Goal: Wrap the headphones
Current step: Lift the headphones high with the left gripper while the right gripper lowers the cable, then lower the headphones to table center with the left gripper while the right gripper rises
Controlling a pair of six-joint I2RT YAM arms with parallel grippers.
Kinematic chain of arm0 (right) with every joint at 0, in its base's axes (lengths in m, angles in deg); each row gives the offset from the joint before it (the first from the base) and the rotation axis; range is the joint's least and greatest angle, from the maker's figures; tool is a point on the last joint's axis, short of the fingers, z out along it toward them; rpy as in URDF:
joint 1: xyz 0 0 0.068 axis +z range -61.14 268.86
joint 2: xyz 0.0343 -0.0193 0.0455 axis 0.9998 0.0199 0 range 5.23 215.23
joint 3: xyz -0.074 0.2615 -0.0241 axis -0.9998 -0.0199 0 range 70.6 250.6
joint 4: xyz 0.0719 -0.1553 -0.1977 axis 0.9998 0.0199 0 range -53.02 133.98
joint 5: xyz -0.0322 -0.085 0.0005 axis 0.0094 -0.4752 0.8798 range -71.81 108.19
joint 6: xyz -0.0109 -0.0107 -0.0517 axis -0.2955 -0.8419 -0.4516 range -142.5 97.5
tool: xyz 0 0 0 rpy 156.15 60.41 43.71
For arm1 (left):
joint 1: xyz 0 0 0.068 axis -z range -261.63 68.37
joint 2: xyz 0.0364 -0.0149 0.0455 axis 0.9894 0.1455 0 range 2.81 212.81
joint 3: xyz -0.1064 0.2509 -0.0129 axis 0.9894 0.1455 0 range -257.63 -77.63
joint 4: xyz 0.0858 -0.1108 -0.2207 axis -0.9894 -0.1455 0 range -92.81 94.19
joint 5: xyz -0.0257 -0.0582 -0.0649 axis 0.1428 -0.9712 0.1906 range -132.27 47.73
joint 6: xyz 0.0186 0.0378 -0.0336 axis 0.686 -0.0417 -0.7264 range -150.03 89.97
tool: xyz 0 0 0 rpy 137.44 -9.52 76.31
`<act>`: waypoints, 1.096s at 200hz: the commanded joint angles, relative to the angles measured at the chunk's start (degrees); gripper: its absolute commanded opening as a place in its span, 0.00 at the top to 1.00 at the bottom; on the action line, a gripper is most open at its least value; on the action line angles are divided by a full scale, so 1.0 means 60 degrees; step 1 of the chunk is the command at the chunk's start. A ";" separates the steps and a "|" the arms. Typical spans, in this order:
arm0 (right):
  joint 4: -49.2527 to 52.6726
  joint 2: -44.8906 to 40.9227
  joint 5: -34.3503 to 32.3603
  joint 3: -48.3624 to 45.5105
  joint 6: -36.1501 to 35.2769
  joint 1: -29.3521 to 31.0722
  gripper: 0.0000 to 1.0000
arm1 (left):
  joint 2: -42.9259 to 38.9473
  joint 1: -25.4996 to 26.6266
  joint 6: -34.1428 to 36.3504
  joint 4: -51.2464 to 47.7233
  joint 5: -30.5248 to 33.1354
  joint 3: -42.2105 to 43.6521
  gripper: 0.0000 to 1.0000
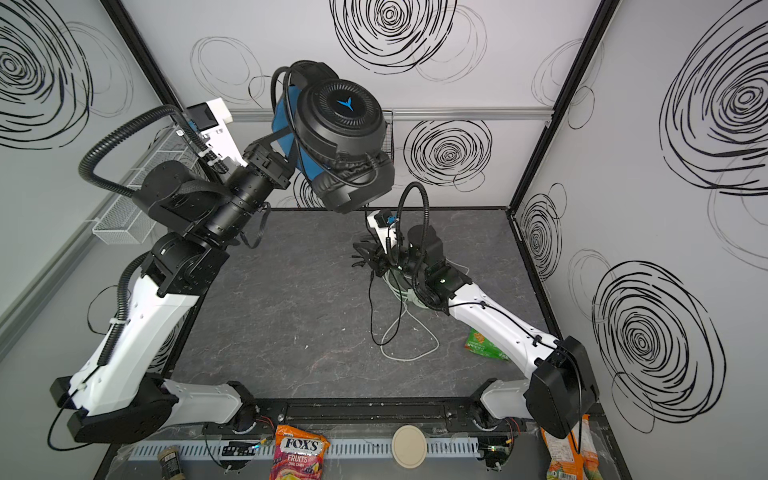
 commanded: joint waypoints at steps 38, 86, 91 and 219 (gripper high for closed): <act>0.0469 -0.0044 0.0628 -0.0100 -0.0154 0.0489 0.92 | 0.0269 -0.0269 -0.0489 0.0084 0.1901 -0.0740 1.00; 0.2356 -0.0251 0.0311 0.0410 -0.1406 0.1366 1.00 | 0.0074 -0.0644 0.0051 -0.0548 0.3999 0.0206 1.00; 0.2531 -0.0319 0.0211 0.0439 -0.1545 0.1505 1.00 | 0.0010 -0.0731 0.0069 -0.0523 0.4114 0.0424 1.00; 0.7016 -0.0507 -0.5813 0.4685 -0.5888 0.3924 1.00 | -0.0056 -0.0609 0.5299 0.0324 0.7154 0.4018 1.00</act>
